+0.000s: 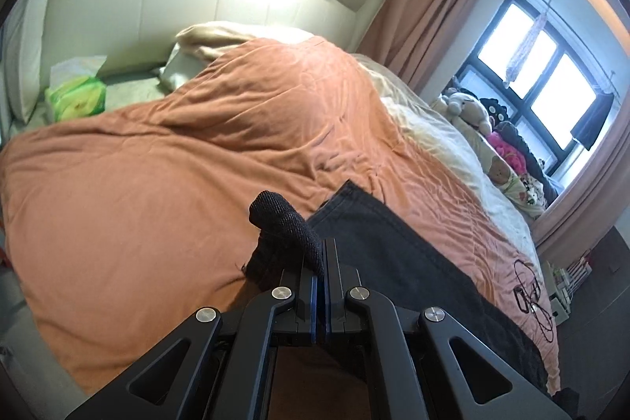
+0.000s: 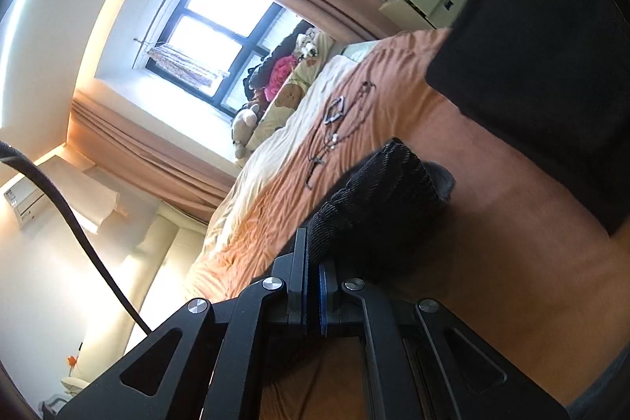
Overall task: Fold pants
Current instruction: 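Grasp the leg hem with the left tool while the right tool grasps the waistband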
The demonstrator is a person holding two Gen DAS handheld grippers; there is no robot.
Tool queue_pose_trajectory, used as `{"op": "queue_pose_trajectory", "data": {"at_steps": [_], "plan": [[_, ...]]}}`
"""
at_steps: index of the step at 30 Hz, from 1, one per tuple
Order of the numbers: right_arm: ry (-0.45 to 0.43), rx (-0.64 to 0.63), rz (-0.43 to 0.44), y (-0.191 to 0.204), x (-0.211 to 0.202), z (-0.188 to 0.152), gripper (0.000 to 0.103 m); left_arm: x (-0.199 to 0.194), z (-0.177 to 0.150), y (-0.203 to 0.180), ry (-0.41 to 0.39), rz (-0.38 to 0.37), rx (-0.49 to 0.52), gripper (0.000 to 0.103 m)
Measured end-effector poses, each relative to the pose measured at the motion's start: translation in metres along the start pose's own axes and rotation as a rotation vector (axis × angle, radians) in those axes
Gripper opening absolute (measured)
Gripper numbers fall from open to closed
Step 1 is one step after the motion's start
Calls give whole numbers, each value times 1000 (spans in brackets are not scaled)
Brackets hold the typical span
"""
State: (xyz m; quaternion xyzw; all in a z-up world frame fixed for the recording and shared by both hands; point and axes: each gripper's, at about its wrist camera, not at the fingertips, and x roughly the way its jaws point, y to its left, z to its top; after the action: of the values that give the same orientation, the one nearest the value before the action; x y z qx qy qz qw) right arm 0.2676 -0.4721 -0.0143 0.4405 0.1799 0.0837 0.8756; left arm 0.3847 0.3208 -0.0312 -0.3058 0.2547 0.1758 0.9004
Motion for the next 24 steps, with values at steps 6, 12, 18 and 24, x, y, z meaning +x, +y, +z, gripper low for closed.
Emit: {"op": "queue_pose_trajectory", "data": {"at_steps": [6,12,18,24], "plan": [[-10,-29,-22,11,26,8,1,29,30,-23,2,-14,4,2],[-10,-52,-70,34,47,17,1,69,48,-41,21,-2,4,2],[-13,-57,-122,48,79,30,1,115,63,-60,48,8,-10,2],[-14,-62,-183,60,119,38,1,166,71,-82,94,37,18,2]]}}
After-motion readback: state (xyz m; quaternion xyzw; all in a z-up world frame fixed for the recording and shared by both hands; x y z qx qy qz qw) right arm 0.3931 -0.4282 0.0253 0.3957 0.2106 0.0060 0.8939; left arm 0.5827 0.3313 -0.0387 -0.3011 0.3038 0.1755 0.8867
